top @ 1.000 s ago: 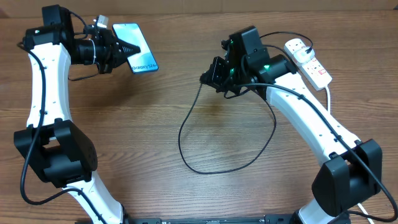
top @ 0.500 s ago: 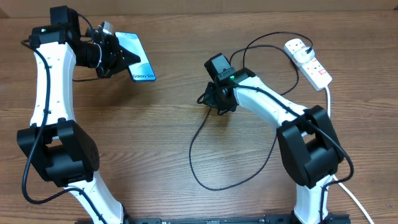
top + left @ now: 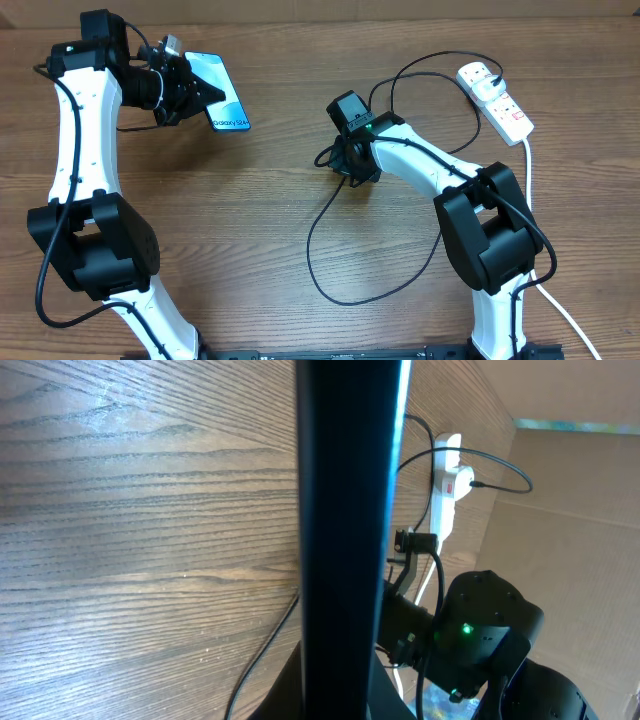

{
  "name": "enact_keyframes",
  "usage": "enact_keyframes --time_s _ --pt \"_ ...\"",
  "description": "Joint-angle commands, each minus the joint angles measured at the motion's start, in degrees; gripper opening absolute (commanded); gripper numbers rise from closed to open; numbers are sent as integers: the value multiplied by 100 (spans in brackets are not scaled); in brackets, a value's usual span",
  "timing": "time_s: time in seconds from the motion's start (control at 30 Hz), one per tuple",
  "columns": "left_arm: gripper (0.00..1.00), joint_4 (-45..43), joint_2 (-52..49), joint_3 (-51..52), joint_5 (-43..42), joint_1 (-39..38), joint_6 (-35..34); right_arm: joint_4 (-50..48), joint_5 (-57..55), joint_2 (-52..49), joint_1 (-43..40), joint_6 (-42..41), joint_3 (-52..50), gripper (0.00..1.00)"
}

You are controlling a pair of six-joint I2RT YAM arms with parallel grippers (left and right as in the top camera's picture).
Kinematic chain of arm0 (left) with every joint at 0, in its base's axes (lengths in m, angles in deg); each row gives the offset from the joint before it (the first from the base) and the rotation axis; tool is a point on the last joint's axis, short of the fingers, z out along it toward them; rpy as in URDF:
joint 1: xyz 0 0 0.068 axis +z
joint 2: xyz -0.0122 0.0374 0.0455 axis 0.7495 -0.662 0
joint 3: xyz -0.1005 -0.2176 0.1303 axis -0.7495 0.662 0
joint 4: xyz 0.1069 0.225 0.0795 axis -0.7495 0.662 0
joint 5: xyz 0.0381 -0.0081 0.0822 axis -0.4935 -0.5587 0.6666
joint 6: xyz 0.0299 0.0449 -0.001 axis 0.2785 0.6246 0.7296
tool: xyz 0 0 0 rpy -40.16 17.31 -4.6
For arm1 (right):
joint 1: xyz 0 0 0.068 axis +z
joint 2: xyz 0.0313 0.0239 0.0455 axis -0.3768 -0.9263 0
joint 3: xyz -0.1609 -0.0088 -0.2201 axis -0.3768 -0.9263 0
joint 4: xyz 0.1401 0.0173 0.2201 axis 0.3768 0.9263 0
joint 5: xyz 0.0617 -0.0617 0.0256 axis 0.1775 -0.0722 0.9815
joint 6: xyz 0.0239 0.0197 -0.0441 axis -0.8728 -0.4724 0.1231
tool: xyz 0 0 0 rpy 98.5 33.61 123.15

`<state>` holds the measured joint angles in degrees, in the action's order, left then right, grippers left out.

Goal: Plug charger to phone and switch on socket

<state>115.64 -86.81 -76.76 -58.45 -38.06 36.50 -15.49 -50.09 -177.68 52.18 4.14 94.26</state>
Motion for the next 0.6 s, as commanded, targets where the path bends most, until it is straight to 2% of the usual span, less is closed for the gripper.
enact_keyframes --time_s 0.0,0.13,0.37,0.53,0.57 --pt "4 -4 35 -50 -144 -44 129 184 -94 -39 33 -7 -17 29" --pt "4 -4 35 -50 -144 -44 131 433 -116 -39 9 -2 -15 34" --pt "4 0 35 -50 -146 -44 131 940 -293 -39 -87 39 92 36" --pt "4 -2 35 -50 -168 -44 131 1163 -356 -39 -85 37 197 46" --pt "4 0 35 -50 -221 -44 131 1263 -407 -42 -87 37 197 56"
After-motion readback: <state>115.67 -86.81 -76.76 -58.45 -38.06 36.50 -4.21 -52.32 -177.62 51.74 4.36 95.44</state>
